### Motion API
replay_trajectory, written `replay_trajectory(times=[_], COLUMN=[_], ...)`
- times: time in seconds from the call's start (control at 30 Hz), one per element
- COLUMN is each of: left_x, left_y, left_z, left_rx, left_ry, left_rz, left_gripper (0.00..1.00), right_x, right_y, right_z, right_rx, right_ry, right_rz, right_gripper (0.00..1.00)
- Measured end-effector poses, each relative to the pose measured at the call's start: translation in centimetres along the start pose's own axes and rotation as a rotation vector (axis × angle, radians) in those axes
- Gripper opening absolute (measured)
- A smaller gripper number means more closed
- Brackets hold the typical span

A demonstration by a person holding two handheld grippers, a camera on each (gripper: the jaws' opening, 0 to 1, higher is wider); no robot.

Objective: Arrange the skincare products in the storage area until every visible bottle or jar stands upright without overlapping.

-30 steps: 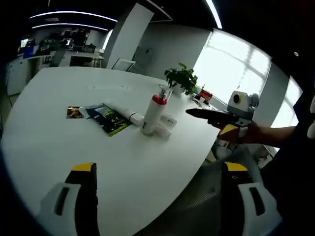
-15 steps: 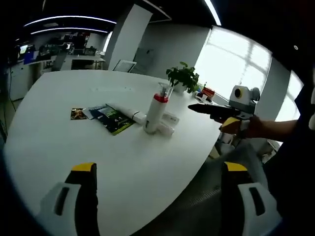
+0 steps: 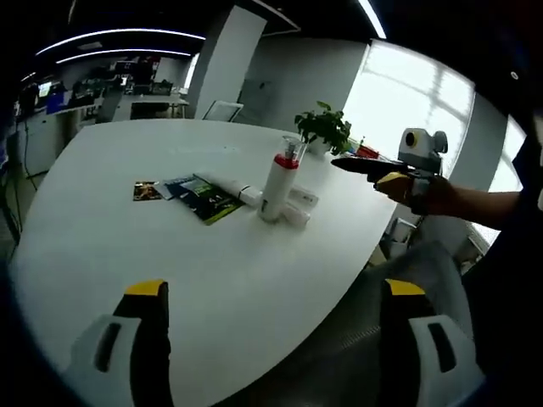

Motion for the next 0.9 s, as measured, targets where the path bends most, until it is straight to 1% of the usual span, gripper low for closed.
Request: replay_trajectory(times=[0.03, 0.07, 0.1, 0.17, 0.23, 0.3, 0.33, 0.43, 0.47, 0.5, 0.53, 0.57, 0.6, 0.63, 0.73, 0.8, 0.9], left_x=[0.1, 0.1, 0.2, 0.2, 0.3, 0.3, 0.4, 0.4, 0.4, 0.3, 0.3, 0.3, 0.3, 0.3, 0.3, 0.2, 0.1], left_y=[-0.1, -0.1, 0.0, 0.1, 0.0, 0.0, 0.0, 0.1, 0.1, 0.0, 0.0, -0.1, -0.2, -0.3, -0.5, -0.6, -0.7], left_z=[0.2, 0.3, 0.3, 0.3, 0.6, 0.8, 1.0, 1.0, 1.0, 1.2, 1.4, 1.5, 1.6, 1.7, 2.2, 2.4, 1.9], left_rx=[-0.004, -0.002, 0.012, 0.012, -0.033, -0.055, -0.056, -0.046, -0.045, -0.043, -0.043, -0.043, -0.037, -0.031, -0.018, -0.011, 0.014], left_ry=[0.009, 0.011, 0.014, 0.021, 0.053, 0.054, 0.054, 0.047, 0.046, 0.044, 0.046, 0.046, 0.047, 0.046, 0.045, 0.042, 0.035], left_rz=[0.007, 0.005, -0.004, -0.005, 0.011, 0.009, 0.006, 0.001, 0.002, 0.001, 0.002, 0.002, 0.005, 0.008, 0.012, 0.013, 0.014], left_gripper=[0.97, 0.97, 0.97, 0.96, 0.95, 0.96, 0.96, 0.96, 0.96, 0.96, 0.96, 0.96, 0.96, 0.95, 0.95, 0.95, 0.94], right_x=[-0.1, -0.3, -0.3, -0.4, -0.5, -0.6, -0.7, -1.6, -1.8, -2.2, -2.7, -3.2, -3.4, -3.8, -4.7, -5.3, -6.2], right_y=[0.1, 0.3, 0.4, 1.2, 2.2, 3.4, 3.7, 5.3, 5.5, 6.2, 6.6, 7.0, 7.4, 7.7, 8.0, 8.2, 8.8], right_z=[-0.2, -0.6, -0.8, -1.2, -1.8, -2.1, -2.2, -2.7, -2.8, -2.7, -3.0, -3.2, -2.9, -3.0, -3.2, -3.3, -3.4], right_rx=[0.023, 0.05, 0.058, 0.058, 0.052, 0.062, 0.062, 0.058, 0.058, 0.062, 0.063, 0.049, 0.033, 0.025, 0.041, 0.03, 0.027], right_ry=[-0.005, -0.01, -0.011, -0.018, -0.028, -0.032, -0.032, -0.032, -0.033, -0.032, -0.031, -0.025, -0.021, -0.028, -0.033, -0.029, -0.026], right_rz=[0.013, 0.03, 0.035, 0.028, 0.02, 0.001, -0.002, -0.008, -0.007, -0.012, -0.012, -0.008, -0.005, 0.002, 0.009, 0.029, 0.046], right_gripper=[0.95, 0.95, 0.95, 0.95, 0.95, 0.94, 0.94, 0.94, 0.93, 0.93, 0.92, 0.92, 0.91, 0.9, 0.88, 0.88, 0.88])
Point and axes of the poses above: the point that each gripper's makers call its tool centre point, and the gripper's own axes: x roughly backward along the fingers, z roughly to its left, y roughly out of its top, the point moved 8 cm from there along x, roughly backward along the fingers, and after that the axes turned 3 degrees about x, right-handed, at the moved point
